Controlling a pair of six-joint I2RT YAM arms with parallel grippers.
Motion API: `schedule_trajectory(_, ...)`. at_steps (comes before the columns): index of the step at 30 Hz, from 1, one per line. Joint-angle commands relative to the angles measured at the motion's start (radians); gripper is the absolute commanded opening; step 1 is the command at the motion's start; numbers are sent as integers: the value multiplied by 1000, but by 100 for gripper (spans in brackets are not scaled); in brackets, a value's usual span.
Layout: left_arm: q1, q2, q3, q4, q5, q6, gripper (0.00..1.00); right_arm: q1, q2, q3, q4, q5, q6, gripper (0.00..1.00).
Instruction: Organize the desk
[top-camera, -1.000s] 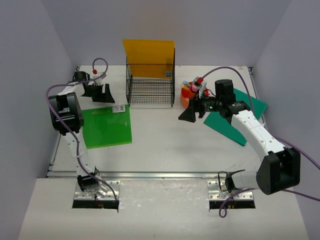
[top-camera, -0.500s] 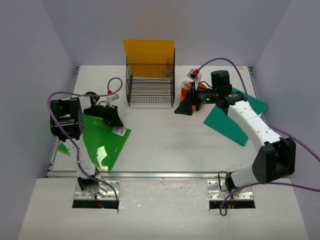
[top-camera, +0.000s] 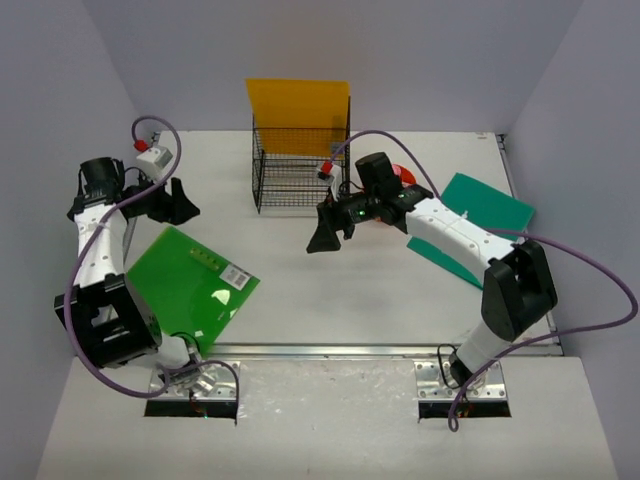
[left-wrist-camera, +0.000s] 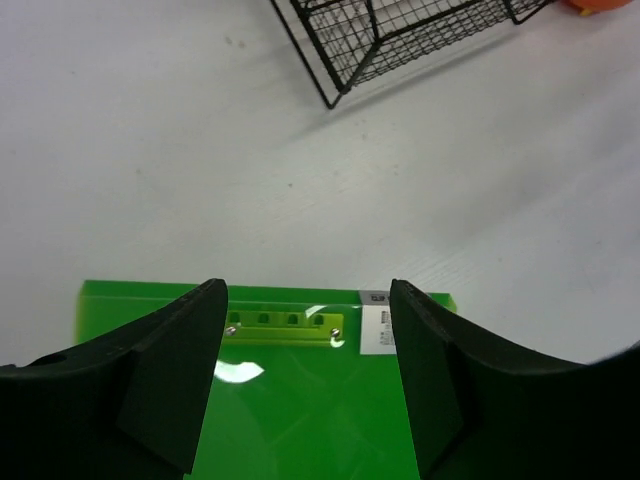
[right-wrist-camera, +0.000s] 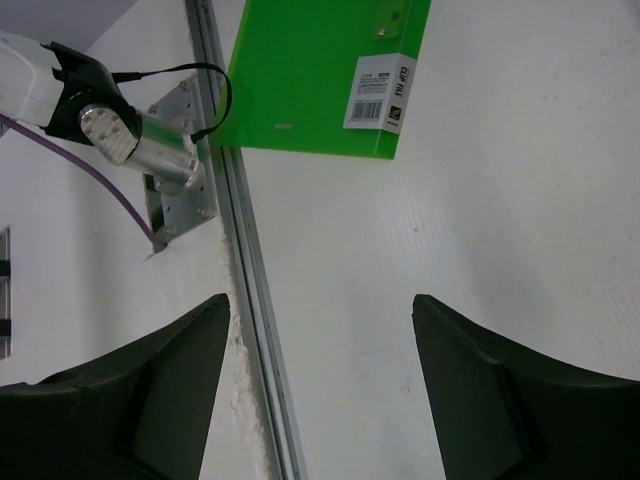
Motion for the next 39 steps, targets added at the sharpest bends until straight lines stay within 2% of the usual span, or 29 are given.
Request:
schedule_trajectory(1, 100, 220, 160, -158, -115, 99, 64, 34, 21, 69, 31, 1, -2, 75)
schedule_trajectory(4, 163, 354, 278, -266, -87, 177, 62, 38, 25, 73, 23, -13, -24, 76)
schedule_trajectory(6, 175, 482, 383, -349, -111, 247, 62, 40, 23, 72, 5, -15, -46, 77)
schedule_trajectory(11, 186, 640, 521, -454, -168, 359, 61, 40, 20, 64, -25, -21, -73, 77)
schedule_trajectory(18, 192, 794, 568, -501, -235, 430, 58, 40, 26, 59, -32, -32, -77, 77)
schedule_trajectory(25, 168, 865, 506, -424, -248, 429, 57, 40, 40, 69, -34, -85, -85, 77)
schedule_trajectory(30, 92, 805, 397, -434, -211, 516, 42, 40, 40, 51, -22, -102, -87, 77)
schedule_trajectory(33, 16, 734, 318, -457, -159, 585, 22, 40, 36, 28, -6, -113, -83, 77)
schedule_trajectory(35, -21, 677, 271, -476, -125, 617, 2, 40, 34, 18, -3, -120, -79, 77)
schedule_trajectory(39, -73, 614, 256, -547, -33, 670, 0, 39, 24, -8, 14, -120, -70, 77)
